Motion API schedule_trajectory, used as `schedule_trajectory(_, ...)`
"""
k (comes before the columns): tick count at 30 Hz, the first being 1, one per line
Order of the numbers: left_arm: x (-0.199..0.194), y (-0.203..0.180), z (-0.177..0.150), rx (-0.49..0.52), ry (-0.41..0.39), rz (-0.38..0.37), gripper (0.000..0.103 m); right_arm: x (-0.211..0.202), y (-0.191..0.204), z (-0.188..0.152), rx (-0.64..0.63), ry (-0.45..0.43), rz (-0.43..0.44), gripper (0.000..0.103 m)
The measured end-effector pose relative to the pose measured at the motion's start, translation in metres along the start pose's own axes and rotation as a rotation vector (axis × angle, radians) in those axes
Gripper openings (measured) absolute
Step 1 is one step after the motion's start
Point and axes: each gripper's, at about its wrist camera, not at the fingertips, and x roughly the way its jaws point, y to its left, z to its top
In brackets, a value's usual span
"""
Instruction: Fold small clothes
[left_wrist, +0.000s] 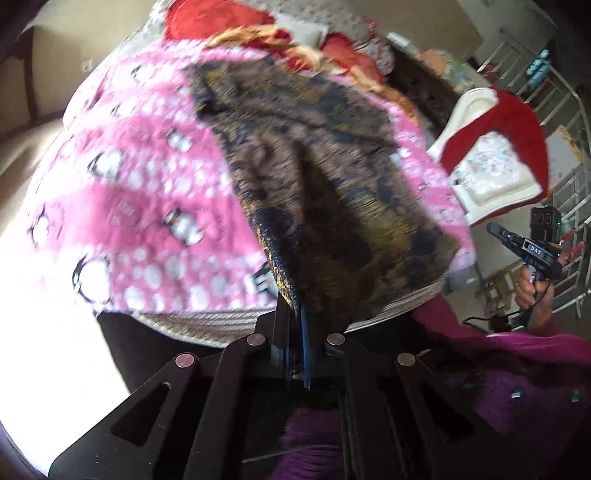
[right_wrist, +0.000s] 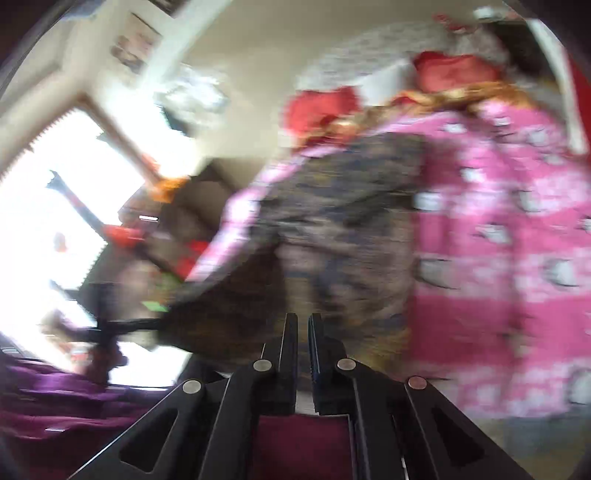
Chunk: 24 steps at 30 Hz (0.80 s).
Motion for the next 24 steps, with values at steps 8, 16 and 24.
schedule_trajectory(8, 0.032, 0.048, -0.016, -0.177, 0.081, 0.018, 0.003, 0.031, -0.045, -0.027, 0.143, -0.014, -0.156, 0.057)
schedule_trajectory(16, 0.031, 0.046, -0.01, -0.138, 0.068, 0.037, 0.003, 0.095, -0.021, -0.002, 0.221, 0.14, 0.362, 0.056)
schedule_trajectory(24, 0.044, 0.04, -0.003, -0.148, 0.068, 0.041, 0.003, 0.105, 0.007, 0.032, 0.106, 0.119, 0.257, 0.071)
